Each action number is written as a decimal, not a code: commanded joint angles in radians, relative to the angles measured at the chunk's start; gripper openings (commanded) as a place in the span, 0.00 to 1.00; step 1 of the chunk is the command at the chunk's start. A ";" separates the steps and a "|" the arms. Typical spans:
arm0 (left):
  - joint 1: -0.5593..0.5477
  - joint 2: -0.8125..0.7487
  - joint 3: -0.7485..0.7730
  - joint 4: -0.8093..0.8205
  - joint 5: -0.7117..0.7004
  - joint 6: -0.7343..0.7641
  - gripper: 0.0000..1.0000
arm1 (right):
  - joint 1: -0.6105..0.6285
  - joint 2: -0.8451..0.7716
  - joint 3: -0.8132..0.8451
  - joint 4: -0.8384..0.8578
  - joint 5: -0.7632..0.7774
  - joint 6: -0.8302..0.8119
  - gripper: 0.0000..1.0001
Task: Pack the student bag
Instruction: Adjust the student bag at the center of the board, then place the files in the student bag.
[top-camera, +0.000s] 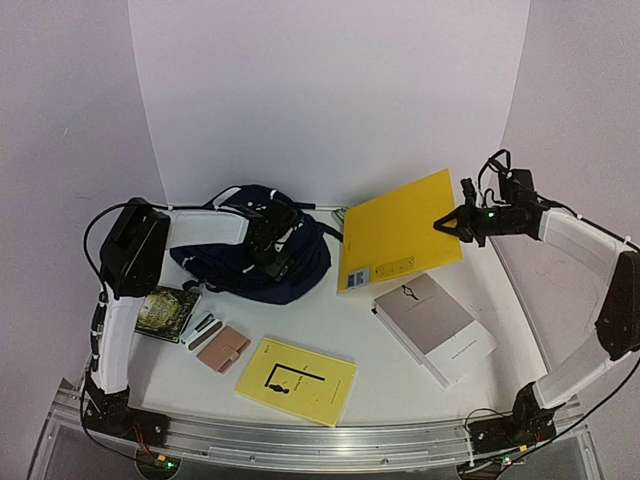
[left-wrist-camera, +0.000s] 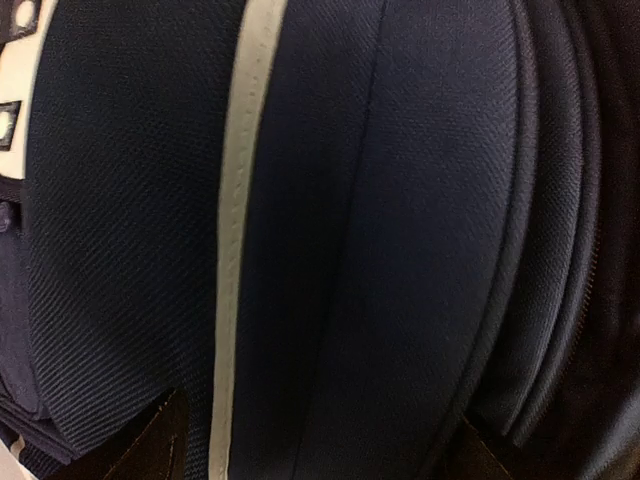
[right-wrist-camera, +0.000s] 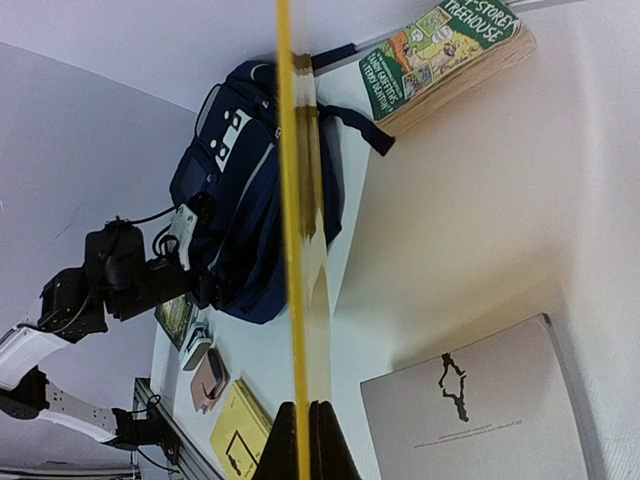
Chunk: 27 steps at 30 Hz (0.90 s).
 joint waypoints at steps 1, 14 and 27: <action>-0.002 0.057 0.095 -0.075 -0.171 0.031 0.79 | 0.000 -0.069 -0.005 0.024 -0.093 -0.001 0.00; 0.015 -0.032 0.207 -0.097 -0.027 -0.052 0.00 | 0.000 -0.070 0.012 0.035 -0.152 0.032 0.00; 0.170 -0.229 0.243 -0.010 0.356 -0.320 0.00 | 0.002 -0.012 -0.073 0.336 -0.234 0.350 0.00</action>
